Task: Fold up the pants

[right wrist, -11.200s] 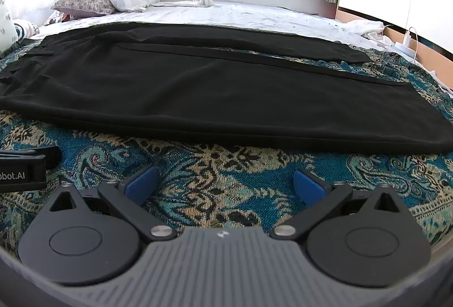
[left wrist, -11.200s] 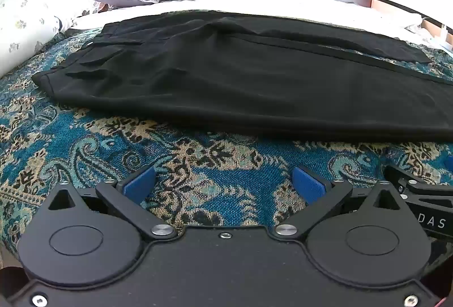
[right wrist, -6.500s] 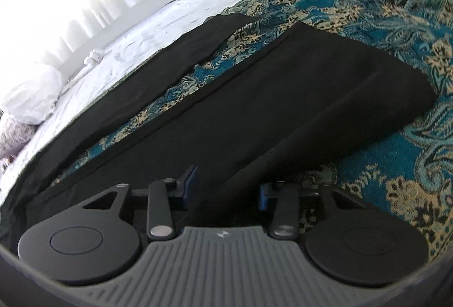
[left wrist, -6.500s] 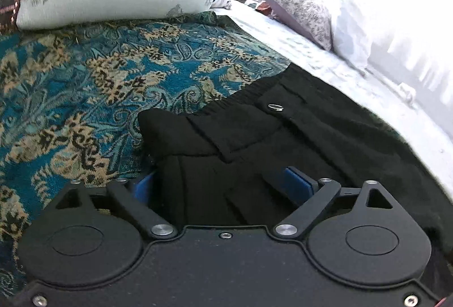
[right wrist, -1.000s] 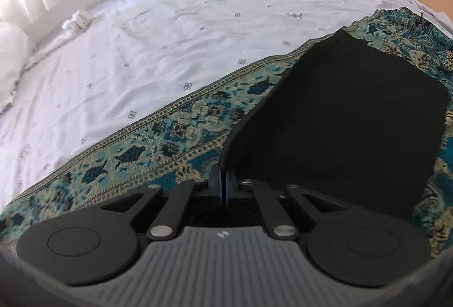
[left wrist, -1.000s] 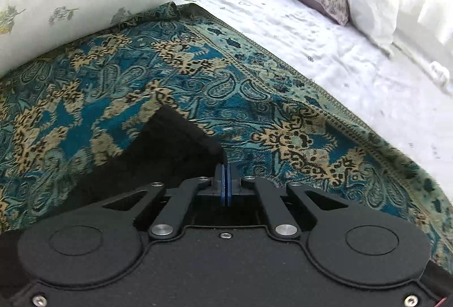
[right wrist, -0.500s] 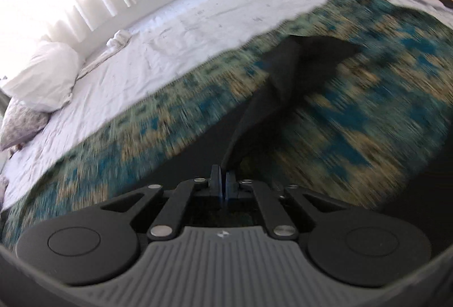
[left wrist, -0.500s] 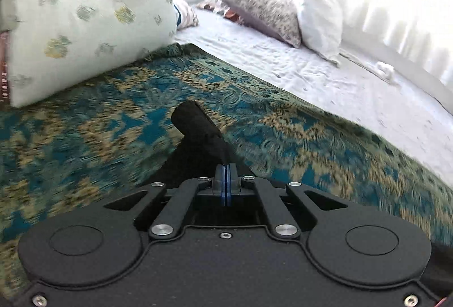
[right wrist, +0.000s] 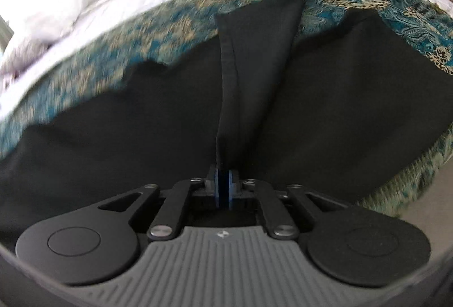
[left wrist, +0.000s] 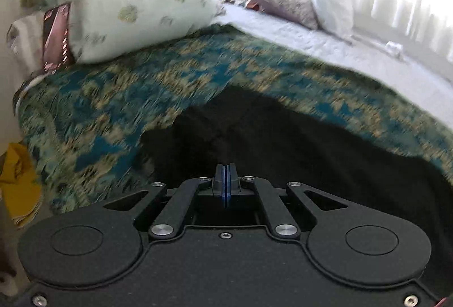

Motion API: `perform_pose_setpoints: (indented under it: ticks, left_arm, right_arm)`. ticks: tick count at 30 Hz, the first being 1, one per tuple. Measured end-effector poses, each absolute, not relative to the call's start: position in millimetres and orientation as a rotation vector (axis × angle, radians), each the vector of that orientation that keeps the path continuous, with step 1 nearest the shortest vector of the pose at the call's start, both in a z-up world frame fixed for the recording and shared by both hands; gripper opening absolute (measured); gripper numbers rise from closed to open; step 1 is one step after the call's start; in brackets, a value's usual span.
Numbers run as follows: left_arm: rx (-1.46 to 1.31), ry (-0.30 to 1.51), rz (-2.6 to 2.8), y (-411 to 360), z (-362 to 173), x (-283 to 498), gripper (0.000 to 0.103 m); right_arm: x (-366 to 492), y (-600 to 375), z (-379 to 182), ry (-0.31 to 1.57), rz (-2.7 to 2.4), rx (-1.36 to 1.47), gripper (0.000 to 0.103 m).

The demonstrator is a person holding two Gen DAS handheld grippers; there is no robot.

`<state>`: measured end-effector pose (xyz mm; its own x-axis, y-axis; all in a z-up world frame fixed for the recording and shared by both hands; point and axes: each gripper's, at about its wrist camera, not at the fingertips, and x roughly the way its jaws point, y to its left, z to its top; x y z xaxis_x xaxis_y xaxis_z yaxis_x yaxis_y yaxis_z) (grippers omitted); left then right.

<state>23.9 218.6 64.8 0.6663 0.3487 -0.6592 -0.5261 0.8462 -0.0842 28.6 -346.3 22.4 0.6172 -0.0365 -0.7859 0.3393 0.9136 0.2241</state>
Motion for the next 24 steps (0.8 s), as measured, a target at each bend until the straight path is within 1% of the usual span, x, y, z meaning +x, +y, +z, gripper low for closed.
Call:
perform_pose_setpoints:
  ticks: [2,4,6,8,10,12,14,18,20,21,22,24]
  left_arm:
    - [-0.281,0.695,0.514,222,57,22,0.003]
    - [-0.268,0.703,0.518,223,53,22,0.003]
    - [-0.242,0.705,0.519,220,50,22,0.003]
    - [-0.219,0.707,0.524,217,48,25,0.003]
    - [-0.205,0.714,0.528,214,45,27,0.003]
    - [-0.204,0.718,0.533,213,42,28,0.003]
    - [-0.2,0.723,0.534,213,39,28,0.003]
    - [-0.185,0.73,0.537,213,37,29,0.004]
    - [-0.176,0.732,0.538,212,37,30,0.004]
    - [-0.174,0.733,0.538,213,37,30,0.004]
    - [-0.172,0.734,0.539,213,37,31,0.004]
    - [-0.17,0.734,0.541,213,36,32,0.004]
  right_arm:
    - [21,-337,26,0.876,-0.227,0.285,0.039]
    - [15,-328,35,0.847,-0.23,0.211,0.05]
    - [15,-323,49,0.798,-0.241,0.138,0.053]
    - [29,-321,62,0.748,-0.257,0.066,0.063]
    - [59,-324,66,0.737,-0.262,0.009,0.066]
    - [97,-329,62,0.748,-0.298,-0.016,0.066]
    - [139,-334,50,0.777,-0.341,-0.056,0.066]
    - [213,-342,14,0.894,-0.395,-0.101,0.066]
    - [227,-348,4,0.886,-0.438,-0.096,0.072]
    - [229,-353,4,0.876,-0.454,-0.077,0.071]
    - [228,-357,6,0.872,-0.454,-0.049,0.065]
    - [221,-371,11,0.874,-0.482,0.003,0.011]
